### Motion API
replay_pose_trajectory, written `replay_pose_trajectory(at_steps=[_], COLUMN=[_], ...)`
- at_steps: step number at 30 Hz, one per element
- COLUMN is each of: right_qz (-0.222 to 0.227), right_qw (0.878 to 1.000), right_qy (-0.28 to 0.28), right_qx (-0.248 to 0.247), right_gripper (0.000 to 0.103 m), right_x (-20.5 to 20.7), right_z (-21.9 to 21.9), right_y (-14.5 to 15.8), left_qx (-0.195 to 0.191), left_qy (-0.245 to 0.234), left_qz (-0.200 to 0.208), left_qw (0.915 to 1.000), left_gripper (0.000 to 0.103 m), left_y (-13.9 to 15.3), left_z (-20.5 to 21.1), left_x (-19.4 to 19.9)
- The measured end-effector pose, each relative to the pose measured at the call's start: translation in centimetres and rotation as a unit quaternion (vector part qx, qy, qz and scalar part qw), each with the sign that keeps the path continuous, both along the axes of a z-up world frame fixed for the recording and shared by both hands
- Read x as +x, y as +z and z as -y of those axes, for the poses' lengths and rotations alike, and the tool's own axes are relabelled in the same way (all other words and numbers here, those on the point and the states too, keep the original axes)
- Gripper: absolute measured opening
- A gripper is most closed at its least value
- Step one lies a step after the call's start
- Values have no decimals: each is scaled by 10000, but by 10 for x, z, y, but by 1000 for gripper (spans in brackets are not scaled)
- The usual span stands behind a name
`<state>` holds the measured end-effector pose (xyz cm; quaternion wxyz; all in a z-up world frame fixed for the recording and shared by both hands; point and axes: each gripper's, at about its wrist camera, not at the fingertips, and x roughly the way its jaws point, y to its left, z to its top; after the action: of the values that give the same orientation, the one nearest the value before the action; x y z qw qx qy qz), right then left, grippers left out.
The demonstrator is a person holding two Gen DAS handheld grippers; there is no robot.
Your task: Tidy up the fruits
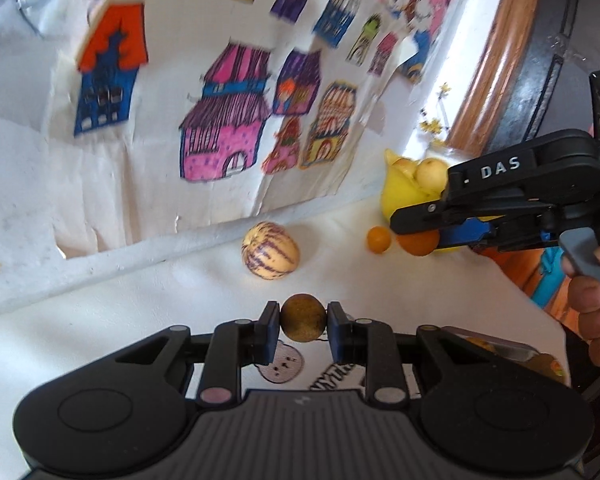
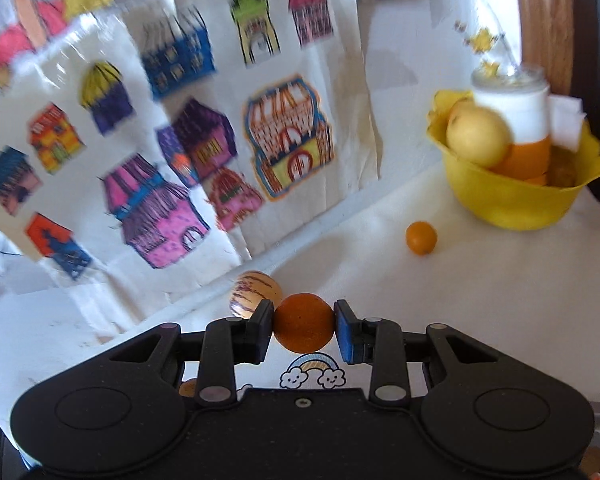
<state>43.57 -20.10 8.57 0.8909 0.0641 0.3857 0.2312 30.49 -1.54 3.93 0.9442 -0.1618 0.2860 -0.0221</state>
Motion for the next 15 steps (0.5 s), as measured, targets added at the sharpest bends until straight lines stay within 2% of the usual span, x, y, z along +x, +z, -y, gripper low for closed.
replay_pose_trajectory(at_steps=[8,15], right_qz=[398,518], right_qw=[9992,9984], right_qy=[-70,-145], right_qx=[47,160], right_gripper=[35,35], right_x=[-60,-129], right_z=[31,74], right_y=[37,38], left_qx=[-28,-53], left_qy=[-228,-602], left_qz=[296,407], left_qw=[9993,9973], left_gripper=[27,27], left_y=[29,37], left_z=[21,53], left_x=[-38,-77])
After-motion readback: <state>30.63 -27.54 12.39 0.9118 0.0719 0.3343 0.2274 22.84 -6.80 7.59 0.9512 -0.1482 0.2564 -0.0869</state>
